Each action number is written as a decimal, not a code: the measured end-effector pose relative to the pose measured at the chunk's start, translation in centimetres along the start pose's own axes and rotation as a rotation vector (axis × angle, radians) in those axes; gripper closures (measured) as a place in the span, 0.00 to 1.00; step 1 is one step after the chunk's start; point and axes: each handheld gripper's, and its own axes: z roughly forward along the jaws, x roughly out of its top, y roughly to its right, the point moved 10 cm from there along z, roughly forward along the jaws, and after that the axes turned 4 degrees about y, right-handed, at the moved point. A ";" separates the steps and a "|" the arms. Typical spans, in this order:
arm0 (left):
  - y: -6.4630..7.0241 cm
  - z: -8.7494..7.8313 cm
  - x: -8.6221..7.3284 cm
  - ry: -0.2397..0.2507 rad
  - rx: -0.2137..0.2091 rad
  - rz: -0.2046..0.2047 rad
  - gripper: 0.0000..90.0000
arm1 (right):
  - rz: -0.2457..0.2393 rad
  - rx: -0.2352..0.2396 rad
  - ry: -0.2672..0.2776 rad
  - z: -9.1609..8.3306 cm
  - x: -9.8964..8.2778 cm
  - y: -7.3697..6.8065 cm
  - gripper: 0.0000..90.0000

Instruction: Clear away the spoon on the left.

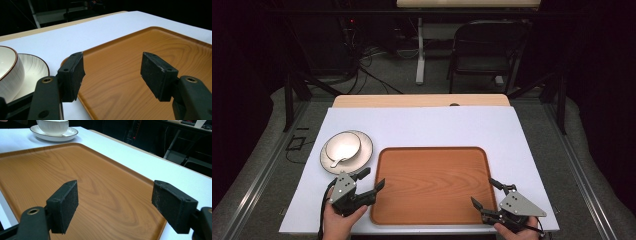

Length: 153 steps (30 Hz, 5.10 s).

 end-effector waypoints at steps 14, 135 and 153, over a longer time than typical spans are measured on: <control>-0.5 -0.2 -0.6 -0.057 0.041 -0.018 0.46 | 0.016 0.013 0.000 0.5 0.0 0.4 0.23; -21.5 -1.9 -1.8 -0.008 0.569 -0.493 0.44 | -0.005 0.021 -0.037 0.6 -0.4 0.1 0.23; -20.8 -0.2 -2.2 0.016 0.539 -0.489 0.70 | -0.004 0.026 -0.039 0.6 -0.5 0.0 0.23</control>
